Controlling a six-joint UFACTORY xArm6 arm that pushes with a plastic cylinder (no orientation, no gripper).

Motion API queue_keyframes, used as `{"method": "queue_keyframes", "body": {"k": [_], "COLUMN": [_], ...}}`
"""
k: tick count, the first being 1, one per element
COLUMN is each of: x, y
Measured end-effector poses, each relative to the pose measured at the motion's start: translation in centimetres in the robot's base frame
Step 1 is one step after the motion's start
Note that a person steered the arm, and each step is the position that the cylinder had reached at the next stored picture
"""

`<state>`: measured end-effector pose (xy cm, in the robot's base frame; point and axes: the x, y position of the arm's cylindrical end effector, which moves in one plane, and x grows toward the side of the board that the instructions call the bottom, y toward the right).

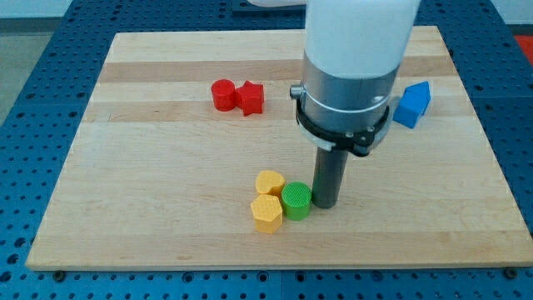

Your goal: Push the green star to the green circle

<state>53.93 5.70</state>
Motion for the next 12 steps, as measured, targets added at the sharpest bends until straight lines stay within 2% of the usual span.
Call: {"method": "queue_keyframes", "body": {"k": [4,6,9,12], "x": [-11.9,-14.9,-15.3,-10.1], "y": [0.0,1.9,9.3,9.4]}}
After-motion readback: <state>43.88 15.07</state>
